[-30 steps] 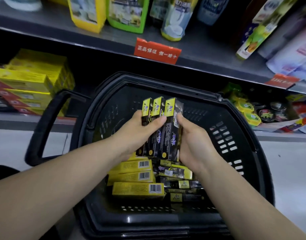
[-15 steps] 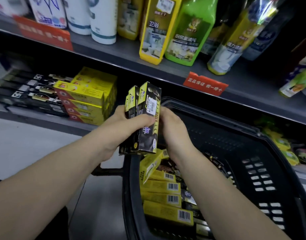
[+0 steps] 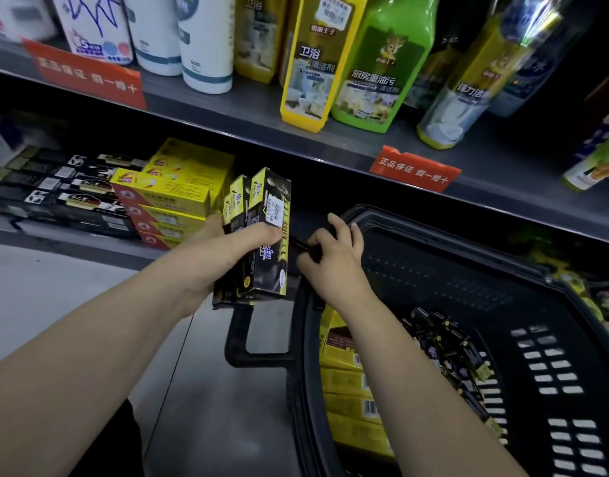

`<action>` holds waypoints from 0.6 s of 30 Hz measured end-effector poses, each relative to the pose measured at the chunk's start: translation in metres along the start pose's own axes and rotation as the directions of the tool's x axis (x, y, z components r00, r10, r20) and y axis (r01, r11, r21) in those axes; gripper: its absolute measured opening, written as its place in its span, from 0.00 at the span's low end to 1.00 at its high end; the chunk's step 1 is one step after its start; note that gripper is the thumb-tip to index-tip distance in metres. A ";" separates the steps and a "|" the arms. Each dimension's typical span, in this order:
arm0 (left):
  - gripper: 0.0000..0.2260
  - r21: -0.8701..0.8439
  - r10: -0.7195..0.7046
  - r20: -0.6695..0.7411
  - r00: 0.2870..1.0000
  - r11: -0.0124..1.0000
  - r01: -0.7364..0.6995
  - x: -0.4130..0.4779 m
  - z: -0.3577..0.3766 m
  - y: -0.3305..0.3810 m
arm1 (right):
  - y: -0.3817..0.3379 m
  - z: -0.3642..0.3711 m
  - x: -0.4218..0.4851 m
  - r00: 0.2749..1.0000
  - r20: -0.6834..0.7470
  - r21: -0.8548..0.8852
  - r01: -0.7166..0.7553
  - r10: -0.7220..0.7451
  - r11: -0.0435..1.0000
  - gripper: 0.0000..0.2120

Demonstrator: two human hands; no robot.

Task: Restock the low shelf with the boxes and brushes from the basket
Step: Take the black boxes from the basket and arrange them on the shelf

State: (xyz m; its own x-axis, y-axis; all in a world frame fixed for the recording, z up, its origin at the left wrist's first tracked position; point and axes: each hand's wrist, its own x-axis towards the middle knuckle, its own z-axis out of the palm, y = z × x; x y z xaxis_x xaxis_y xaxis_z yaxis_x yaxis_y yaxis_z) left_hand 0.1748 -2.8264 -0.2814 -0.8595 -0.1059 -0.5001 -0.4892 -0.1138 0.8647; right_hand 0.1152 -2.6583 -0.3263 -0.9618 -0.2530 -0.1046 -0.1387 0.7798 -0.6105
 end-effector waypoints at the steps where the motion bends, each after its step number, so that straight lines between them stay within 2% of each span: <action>1: 0.34 -0.010 -0.017 0.028 0.999 1.000 0.017 0.000 0.001 0.000 | 0.007 -0.007 -0.003 1.000 0.009 -0.015 -0.009 0.009 1.000 0.07; 5: 0.39 0.047 -0.071 0.068 0.995 0.997 0.068 0.005 0.004 -0.009 | 0.037 -0.037 -0.018 0.996 0.051 -0.110 -0.065 0.071 0.992 0.06; 10: 0.42 0.211 -0.054 0.006 0.999 0.976 0.052 0.015 0.009 -0.020 | 0.069 -0.062 -0.039 0.987 0.065 -0.185 -0.136 0.150 0.973 0.07; 13: 0.39 0.274 -0.051 -0.018 0.999 0.960 0.054 0.022 0.015 -0.029 | 0.077 -0.069 -0.047 0.983 0.076 -0.190 -0.150 0.167 0.970 0.08; 18: 0.36 0.279 -0.065 0.005 0.998 0.958 0.062 0.032 0.018 -0.039 | 0.074 -0.072 -0.052 0.979 0.131 -0.139 -0.137 0.156 0.981 0.13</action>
State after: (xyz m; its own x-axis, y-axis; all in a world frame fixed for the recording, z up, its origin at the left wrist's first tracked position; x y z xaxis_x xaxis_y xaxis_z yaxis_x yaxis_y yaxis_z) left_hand 0.1638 -2.8072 -0.3301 -0.8263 -0.0937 -0.5554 -0.5631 0.1602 0.8107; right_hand 0.1381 -2.5463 -0.3099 -0.9324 -0.2012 -0.3003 -0.0367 0.8792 -0.4751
